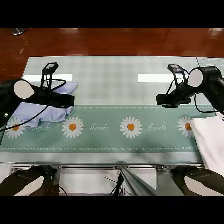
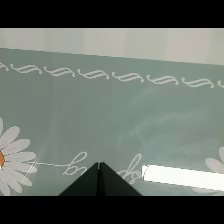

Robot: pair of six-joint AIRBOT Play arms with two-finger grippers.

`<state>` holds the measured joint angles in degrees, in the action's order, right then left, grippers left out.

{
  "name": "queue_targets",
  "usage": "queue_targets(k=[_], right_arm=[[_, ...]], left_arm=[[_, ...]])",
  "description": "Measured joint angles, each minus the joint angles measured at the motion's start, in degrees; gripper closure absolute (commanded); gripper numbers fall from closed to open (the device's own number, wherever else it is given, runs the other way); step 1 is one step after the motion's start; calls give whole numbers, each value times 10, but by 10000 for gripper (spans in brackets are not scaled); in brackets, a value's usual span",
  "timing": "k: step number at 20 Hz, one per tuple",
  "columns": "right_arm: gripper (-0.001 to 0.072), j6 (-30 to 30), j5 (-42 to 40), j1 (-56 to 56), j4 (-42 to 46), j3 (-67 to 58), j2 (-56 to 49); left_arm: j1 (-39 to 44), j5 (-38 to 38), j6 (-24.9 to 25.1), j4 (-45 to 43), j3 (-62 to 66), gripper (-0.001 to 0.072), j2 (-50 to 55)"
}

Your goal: Fold the shirts.

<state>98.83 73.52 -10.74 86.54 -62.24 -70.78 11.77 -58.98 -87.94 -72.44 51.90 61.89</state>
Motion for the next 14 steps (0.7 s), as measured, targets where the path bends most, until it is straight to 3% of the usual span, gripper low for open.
queue_targets(k=[14], right_arm=[[691, 0, -8, 0, 1, 0, 0]], left_arm=[[0, 0, 0, 0, 0, 673, 0]])
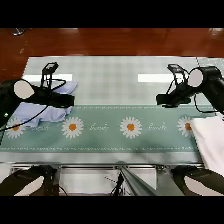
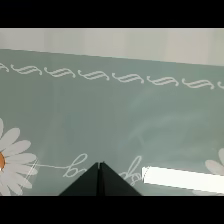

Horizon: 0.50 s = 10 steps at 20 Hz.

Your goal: Fold the shirts.

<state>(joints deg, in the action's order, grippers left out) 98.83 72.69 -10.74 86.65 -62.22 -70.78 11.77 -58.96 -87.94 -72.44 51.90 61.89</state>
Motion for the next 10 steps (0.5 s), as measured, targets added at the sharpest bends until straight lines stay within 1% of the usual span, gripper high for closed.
queue_targets(k=[5, 6, 7, 8, 10], right_arm=[[690, 0, -79, 0, 6, 0, -1], [625, 0, -87, 0, 5, 0, -1], [264, 2, -96, 0, 5, 0, -1], [92, 5, -104, 0, 6, 0, -1], [92, 11, -115, 0, 17, 0, -1]], left_arm=[[0, 1, 0, 0, 0, 670, 0], [0, 2, 0, 0, 0, 566, 1], [0, 7, 0, 0, 0, 162, 2], [0, 12, 0, 0, 0, 3, 3], [-2, 33, -1, -4, 2, 4, 5]])
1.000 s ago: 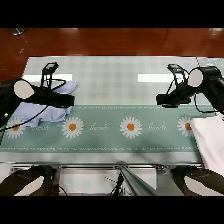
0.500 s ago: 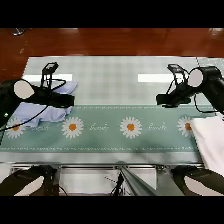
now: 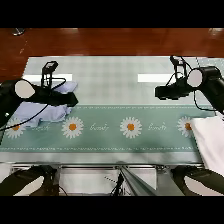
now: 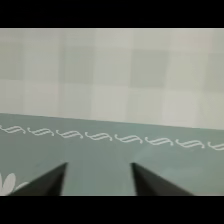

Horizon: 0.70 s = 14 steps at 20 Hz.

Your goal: Fold the shirts.

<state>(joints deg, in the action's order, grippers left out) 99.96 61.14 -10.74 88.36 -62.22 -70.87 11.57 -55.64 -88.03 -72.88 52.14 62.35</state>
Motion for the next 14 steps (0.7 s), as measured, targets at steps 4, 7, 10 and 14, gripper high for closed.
queue_targets(k=[4, 7, 10, 14], right_arm=[[92, -9, 33, 0, 13, 1, 0], [92, -31, 69, 0, -4, 13, 4], [92, -47, 77, -1, -40, 40, 14], [93, -56, 40, -5, -98, 73, 20]], left_arm=[[-32, 28, 6, -85, 44, 6, 1], [-101, 33, -9, -168, 73, 6, 3], [-206, 2, -35, -209, 85, 6, 12], [-335, -66, -75, -189, 75, 6, 40]])
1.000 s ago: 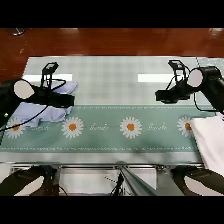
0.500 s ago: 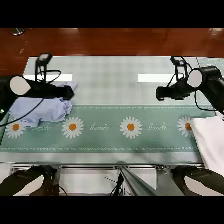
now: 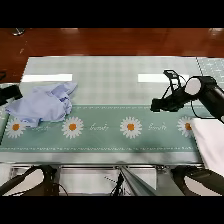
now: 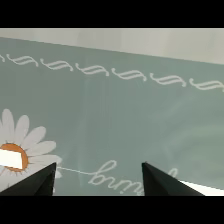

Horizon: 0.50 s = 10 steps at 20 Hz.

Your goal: Fold the shirts.

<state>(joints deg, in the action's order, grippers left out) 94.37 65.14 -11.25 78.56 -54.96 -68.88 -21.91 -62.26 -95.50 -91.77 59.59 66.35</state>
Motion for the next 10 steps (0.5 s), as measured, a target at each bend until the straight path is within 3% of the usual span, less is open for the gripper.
queue_targets(k=[5, 10], right_arm=[[93, 3, -47, -47, -35, 13, 1], [93, 22, -69, -87, -43, 16, 1]], left_arm=[[-39, -23, 60, 156, -28, 6, 58], [31, -14, 96, 222, -34, 21, 118]])
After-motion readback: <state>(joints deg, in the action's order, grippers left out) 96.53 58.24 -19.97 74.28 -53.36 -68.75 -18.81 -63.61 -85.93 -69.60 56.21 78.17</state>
